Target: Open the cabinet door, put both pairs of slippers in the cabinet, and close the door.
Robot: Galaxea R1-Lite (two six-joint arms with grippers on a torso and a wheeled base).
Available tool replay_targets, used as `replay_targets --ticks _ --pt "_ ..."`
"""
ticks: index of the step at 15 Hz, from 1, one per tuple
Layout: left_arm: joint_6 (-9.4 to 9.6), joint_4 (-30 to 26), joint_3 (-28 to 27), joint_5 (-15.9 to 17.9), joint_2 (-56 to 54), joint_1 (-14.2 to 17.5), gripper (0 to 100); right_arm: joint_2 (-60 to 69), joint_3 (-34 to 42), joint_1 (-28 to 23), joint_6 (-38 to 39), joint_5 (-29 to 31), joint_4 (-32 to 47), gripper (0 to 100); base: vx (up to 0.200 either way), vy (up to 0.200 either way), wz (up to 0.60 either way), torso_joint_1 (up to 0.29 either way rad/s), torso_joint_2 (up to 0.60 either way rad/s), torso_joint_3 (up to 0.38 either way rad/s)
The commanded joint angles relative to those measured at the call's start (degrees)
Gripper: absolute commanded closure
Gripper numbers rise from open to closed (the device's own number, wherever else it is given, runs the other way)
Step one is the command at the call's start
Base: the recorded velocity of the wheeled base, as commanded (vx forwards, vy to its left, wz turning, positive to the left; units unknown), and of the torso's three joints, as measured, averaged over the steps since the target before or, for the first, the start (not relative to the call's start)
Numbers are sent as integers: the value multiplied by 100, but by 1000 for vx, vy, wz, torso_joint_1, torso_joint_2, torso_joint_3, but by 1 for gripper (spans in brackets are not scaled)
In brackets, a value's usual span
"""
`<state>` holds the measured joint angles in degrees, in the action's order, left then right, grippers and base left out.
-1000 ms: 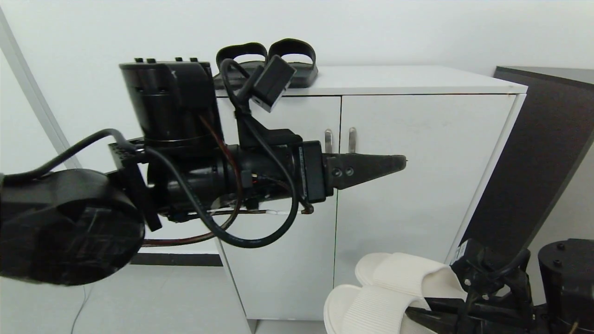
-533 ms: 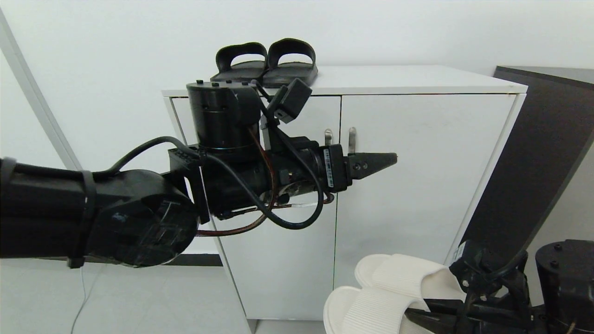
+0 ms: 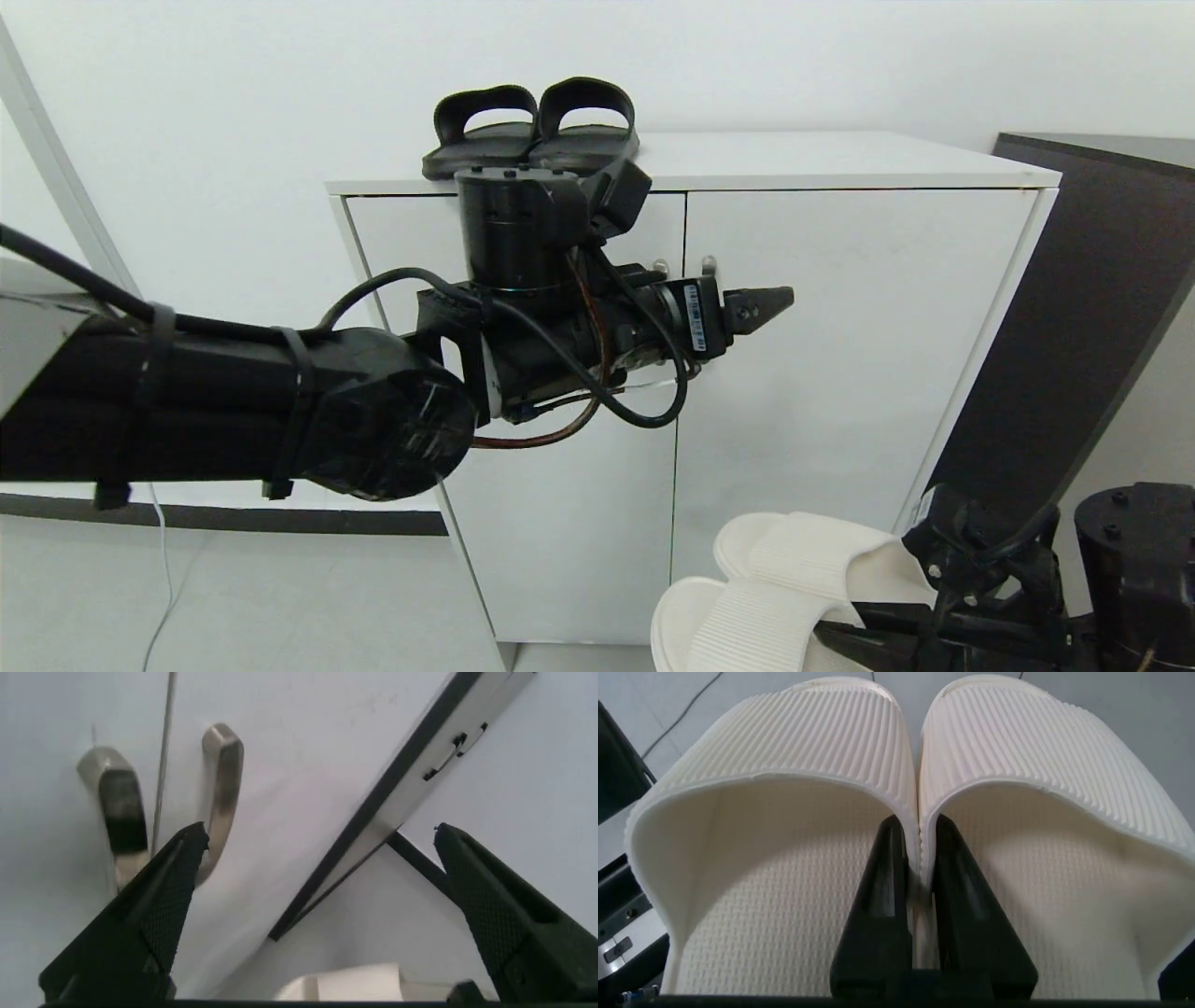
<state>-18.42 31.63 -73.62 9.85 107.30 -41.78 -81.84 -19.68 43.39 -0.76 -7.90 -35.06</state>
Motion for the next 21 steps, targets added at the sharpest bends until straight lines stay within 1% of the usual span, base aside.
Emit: replay_targets --ticks 1,5,6,7,8,10,11,12,13,14,17,18,19,20,21 --pt "5 -140 -329 -168 370 12 0 -43 -1 3 -4 -1 -1 100 0 0 0 0 0 0" --pt "-39 -166 -443 -115 564 20 0 -78 8 3 -4 -1 -10 100 0 0 0 0 0 0" --pt "-48 -166 -416 -115 555 29 100 -78 8 3 -4 -1 -1 100 0 0 0 0 0 0" --pt "-48 -158 -381 -115 520 29 100 -78 16 3 -4 -1 -1 100 0 0 0 0 0 0" --pt "-65 -175 -232 -106 388 38 100 -52 95 3 -4 -10 8 100 0 0 0 0 0 0" --pt "-65 -158 93 -45 168 38 100 -17 192 3 -21 -230 -1 100 0 0 0 0 0 0" --pt "-56 -140 331 35 28 38 100 45 298 3 -118 -476 -10 100 0 0 0 0 0 0" --pt "-56 -131 700 263 -271 38 100 194 447 -6 -355 -827 -1 100 0 0 0 0 0 0" --pt "-56 -131 937 509 -482 38 100 265 517 -14 -452 -959 -1 100 0 0 0 0 0 0" --pt "-65 -131 1087 615 -658 20 100 300 561 -14 -487 -1003 8 100 0 0 0 0 0 0" --pt "-39 -96 1570 623 -1045 -199 100 300 588 -6 -496 -1012 8 100 0 0 0 0 0 0" --pt "-56 -96 1728 623 -1203 -270 100 300 588 -6 -496 -1012 17 100 0 0 0 0 0 0" --pt "-65 -96 1860 659 -1335 -270 100 300 588 -6 -496 -1012 17 100 0 0 0 0 0 0" --pt "-92 -96 1851 667 -1343 -226 100 300 588 -6 -496 -1012 17 100 0 0 0 0 0 0" --pt "-179 -87 1825 685 -1299 -50 100 291 588 -6 -496 -1012 17 100 0 0 0 0 0 0"
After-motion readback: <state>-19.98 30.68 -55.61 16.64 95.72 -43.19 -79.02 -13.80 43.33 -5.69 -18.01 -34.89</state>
